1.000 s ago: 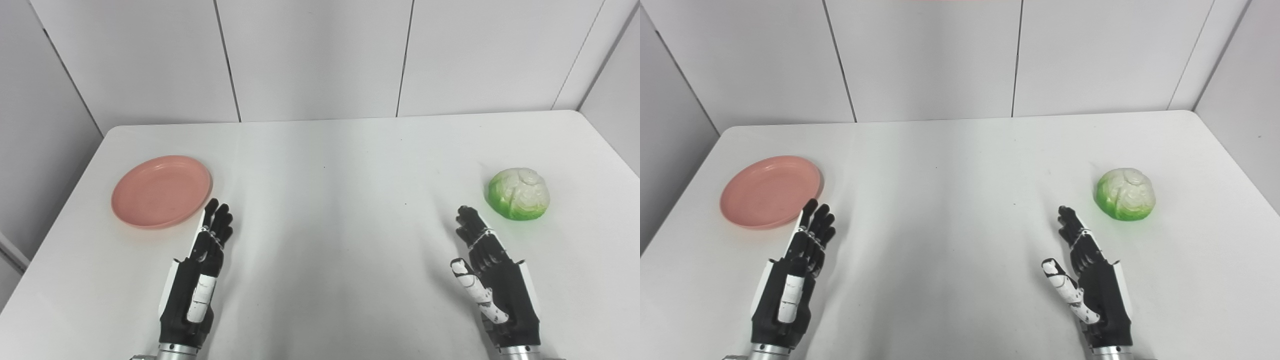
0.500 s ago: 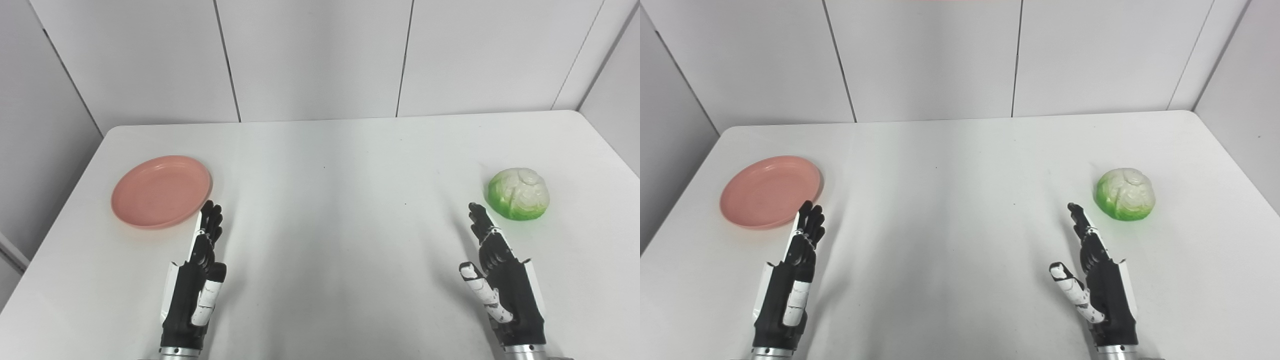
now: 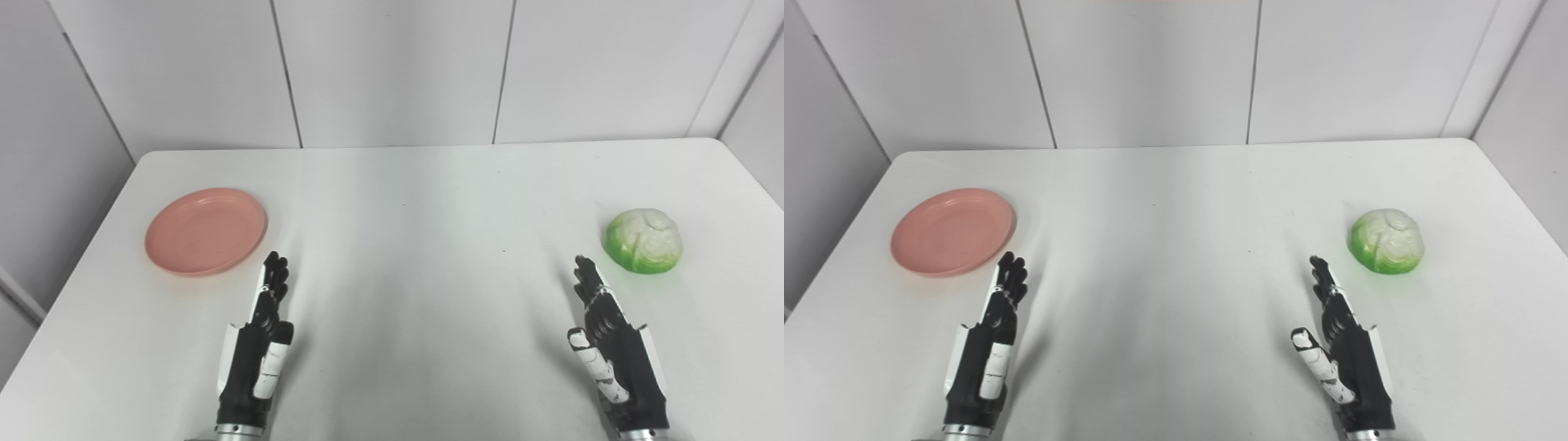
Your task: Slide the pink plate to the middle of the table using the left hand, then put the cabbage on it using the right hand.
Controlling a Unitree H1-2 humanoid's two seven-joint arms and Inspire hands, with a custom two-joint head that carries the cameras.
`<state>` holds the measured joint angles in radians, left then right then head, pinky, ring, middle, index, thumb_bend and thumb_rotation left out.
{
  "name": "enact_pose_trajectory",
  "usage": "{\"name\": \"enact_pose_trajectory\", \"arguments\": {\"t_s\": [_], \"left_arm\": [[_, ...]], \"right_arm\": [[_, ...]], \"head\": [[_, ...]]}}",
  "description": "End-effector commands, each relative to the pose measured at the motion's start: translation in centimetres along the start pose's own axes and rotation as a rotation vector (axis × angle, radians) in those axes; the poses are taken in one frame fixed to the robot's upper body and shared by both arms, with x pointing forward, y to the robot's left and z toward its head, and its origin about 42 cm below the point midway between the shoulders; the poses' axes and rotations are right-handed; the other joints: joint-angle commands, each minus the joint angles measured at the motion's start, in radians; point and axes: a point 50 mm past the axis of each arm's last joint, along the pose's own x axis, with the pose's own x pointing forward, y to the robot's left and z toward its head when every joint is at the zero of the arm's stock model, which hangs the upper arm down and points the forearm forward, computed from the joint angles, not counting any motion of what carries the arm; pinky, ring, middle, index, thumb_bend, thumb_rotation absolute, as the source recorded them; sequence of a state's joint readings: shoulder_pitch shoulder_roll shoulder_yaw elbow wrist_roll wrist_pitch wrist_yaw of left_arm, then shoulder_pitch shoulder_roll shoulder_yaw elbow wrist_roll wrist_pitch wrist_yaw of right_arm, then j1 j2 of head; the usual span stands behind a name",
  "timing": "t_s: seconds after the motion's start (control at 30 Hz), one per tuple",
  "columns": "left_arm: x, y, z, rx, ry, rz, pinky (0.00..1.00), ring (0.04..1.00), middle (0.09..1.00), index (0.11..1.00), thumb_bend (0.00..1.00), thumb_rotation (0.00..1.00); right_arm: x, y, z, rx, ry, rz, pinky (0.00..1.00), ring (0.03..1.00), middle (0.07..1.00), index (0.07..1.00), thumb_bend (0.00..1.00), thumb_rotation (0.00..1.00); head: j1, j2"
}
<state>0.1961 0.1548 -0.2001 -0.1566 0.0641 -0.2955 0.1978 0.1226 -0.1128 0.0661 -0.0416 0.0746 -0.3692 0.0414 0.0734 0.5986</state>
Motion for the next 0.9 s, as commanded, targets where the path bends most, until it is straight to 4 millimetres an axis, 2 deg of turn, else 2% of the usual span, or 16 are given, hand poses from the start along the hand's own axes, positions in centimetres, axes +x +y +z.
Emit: {"name": "enact_pose_trajectory", "arguments": {"t_s": [0.0, 0.17, 0.6, 0.87], "left_arm": [[-0.2, -4.1, 1.0, -0.137, -0.034, 0.102, 1.0, 1.0, 1.0, 1.0, 0.81, 0.97], [-0.4, -5.1, -0.1, -0.135, -0.042, 0.116, 1.0, 1.0, 1.0, 1.0, 0.78, 0.96], [-0.4, -6.3, -1.4, -0.122, -0.043, 0.126, 1.0, 1.0, 1.0, 1.0, 0.76, 0.96], [-0.4, -6.5, -2.0, -0.104, -0.03, 0.123, 1.0, 1.0, 1.0, 1.0, 0.77, 0.95]], "right_arm": [[0.7, -0.4, 0.4, 0.022, -0.067, 0.019, 1.0, 0.997, 0.985, 0.932, 0.71, 0.71], [0.1, -1.3, -1.0, 0.03, -0.039, 0.026, 1.0, 0.989, 0.982, 0.936, 0.76, 0.71], [-0.2, -2.2, -2.7, 0.036, 0.013, 0.027, 1.0, 0.996, 0.984, 0.932, 0.72, 0.72], [-0.2, -2.2, -3.5, 0.048, 0.035, 0.03, 1.0, 1.0, 0.994, 0.942, 0.72, 0.7]], "head": [[0.021, -0.03], [0.073, -0.096], [0.128, -0.188], [0.129, -0.227]]}}
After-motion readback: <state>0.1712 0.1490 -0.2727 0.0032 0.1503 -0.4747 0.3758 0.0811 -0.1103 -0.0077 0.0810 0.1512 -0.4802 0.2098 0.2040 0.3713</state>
